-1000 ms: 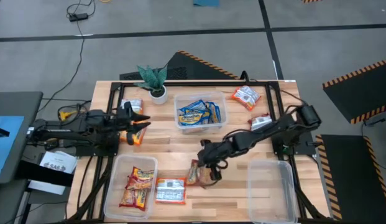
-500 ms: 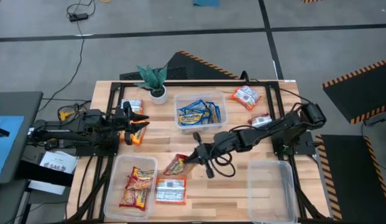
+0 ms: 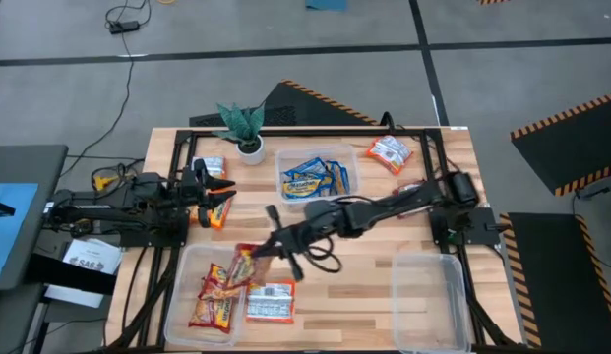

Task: Sort Maruchan noodles
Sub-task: Put the bottom red noodle packet into the bottom left transparent bin

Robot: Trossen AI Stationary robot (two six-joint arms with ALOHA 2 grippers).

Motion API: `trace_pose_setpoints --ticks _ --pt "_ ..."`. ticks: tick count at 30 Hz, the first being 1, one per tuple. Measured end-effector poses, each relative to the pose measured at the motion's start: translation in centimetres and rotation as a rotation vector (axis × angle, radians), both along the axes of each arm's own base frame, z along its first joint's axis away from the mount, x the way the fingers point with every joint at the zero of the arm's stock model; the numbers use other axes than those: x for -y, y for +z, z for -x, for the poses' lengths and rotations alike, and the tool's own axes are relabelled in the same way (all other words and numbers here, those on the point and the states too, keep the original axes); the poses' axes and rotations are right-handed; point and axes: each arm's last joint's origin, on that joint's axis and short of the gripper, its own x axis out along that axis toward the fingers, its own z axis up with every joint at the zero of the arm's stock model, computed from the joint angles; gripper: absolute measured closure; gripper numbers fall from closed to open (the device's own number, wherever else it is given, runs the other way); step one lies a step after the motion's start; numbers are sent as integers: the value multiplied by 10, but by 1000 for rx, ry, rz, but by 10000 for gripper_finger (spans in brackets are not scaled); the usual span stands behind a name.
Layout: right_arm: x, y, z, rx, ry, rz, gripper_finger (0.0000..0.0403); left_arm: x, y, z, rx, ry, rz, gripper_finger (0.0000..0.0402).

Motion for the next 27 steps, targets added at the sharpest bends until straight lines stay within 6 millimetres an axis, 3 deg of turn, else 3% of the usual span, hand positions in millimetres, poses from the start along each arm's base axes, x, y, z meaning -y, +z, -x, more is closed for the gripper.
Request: trace_pose_setpoints --ticks 7,13,18,27 --pt "2 -9 -47 95 64 -30 396 0 0 0 0 0 0 287" --pt "-1 -16 -73 119 111 -78 396 0 0 0 -1 0 0 287" --pt "-3 -36 -83 73 107 -98 375 0 0 0 -3 0 0 287" --pt "5 -36 -83 -18 78 -151 316 0 0 0 -4 0 0 287"
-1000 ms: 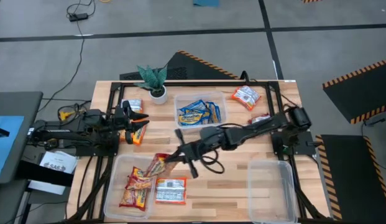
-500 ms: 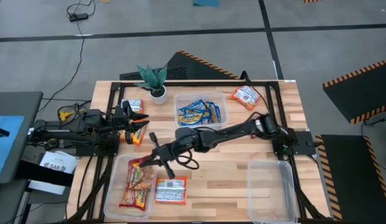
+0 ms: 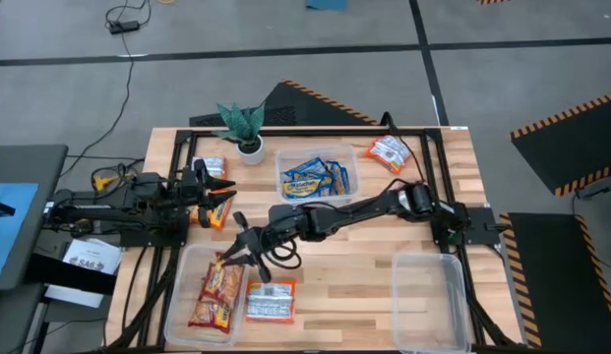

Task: Sort Maruchan noodles
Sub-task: Put the bottom red noodle packet into the bottom left transparent bin, then put the red noodle packet into the bottom left transparent bin

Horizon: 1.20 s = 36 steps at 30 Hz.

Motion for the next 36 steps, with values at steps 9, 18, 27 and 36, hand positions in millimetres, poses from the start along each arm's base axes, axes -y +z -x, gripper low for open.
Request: trace_pose_setpoints --ticks 9,18,27,36 --pt "26 38 47 -406 -22 204 272 0 -3 0 -27 0 1 287" --pt "43 15 126 -1002 -254 331 285 0 -4 0 -37 12 17 287" --pt "63 -8 243 -1167 -661 211 291 -1 -5 0 -46 21 26 287" --pt "90 7 321 -1141 -1173 -203 292 -1 -5 0 -49 23 23 287"
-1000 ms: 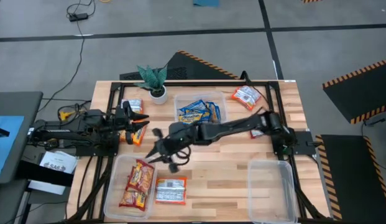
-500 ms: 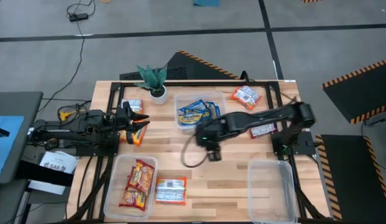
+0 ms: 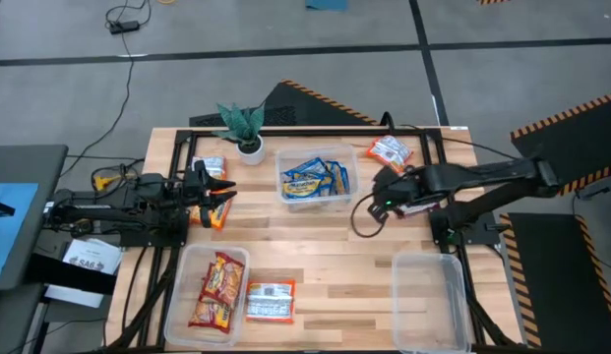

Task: Sort Maruchan noodles
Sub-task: Put the red noodle packet into the bottom left transparent bin

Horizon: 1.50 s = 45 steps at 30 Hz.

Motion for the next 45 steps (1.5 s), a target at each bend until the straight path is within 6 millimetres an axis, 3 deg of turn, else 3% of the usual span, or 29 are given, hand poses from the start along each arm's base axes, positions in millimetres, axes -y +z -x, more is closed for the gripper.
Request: trace_pose_setpoints --ticks 5,13,20,27,40,45 --pt "6 -10 22 -92 -132 -28 292 0 0 0 -4 0 5 287" --pt "16 -58 39 -301 -212 -43 281 0 0 0 -1 0 14 287" --pt "27 -87 49 -341 -282 -61 209 0 0 0 -1 0 13 287" --pt "40 -96 48 -285 -340 -22 150 0 0 0 -1 0 12 287" --pt "50 -121 63 -307 -421 -39 149 0 0 0 -1 0 12 287" --pt "48 -123 64 -313 -413 -51 202 0 0 0 -1 0 12 287"
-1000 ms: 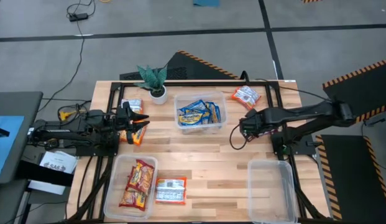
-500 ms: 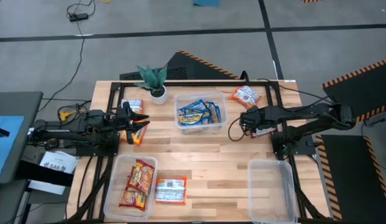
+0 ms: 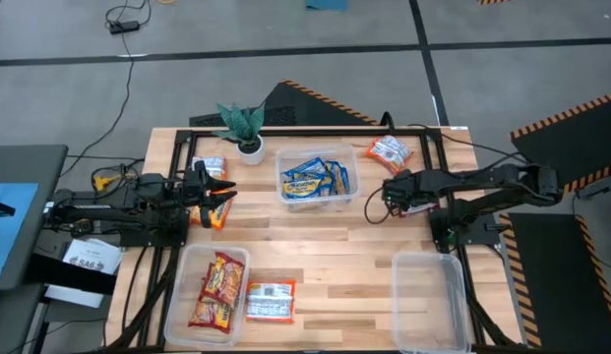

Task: Sort Maruchan noodles
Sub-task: Put the red noodle packet into the bottom left transparent bin

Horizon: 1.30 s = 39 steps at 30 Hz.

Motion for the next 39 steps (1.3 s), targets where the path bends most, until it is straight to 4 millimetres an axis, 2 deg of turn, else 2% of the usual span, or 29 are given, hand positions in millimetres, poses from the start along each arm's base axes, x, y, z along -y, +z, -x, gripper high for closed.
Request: trace_pose_setpoints --ticks 2,5,7,10,15,20,23,27,30,34,39 --pt "-1 0 -1 0 14 -1 254 0 0 0 0 0 0 287" --pt "-5 0 -2 -4 61 -22 355 0 0 0 0 0 0 287" --pt "-8 2 -4 -1 90 -34 385 0 0 0 0 0 0 287" --pt "-16 9 -11 34 138 -94 391 0 0 0 0 0 -1 287" --pt "-37 38 -37 176 282 -183 396 0 0 0 -3 9 -11 287" --pt "-71 67 -62 402 507 -355 396 -1 0 0 -3 20 -11 287" --pt "-95 77 -78 601 678 -379 396 -1 0 0 -1 21 -7 287" --pt "-120 87 -105 869 871 -321 396 -1 0 0 -1 21 -7 287" --pt "-130 94 -131 1099 957 -208 396 -1 1 0 7 22 -7 287" --pt "-133 93 -166 1366 1043 -27 396 -1 1 0 12 23 -9 287" --pt "-132 90 -214 1559 1133 90 396 -1 1 0 7 22 -22 287"
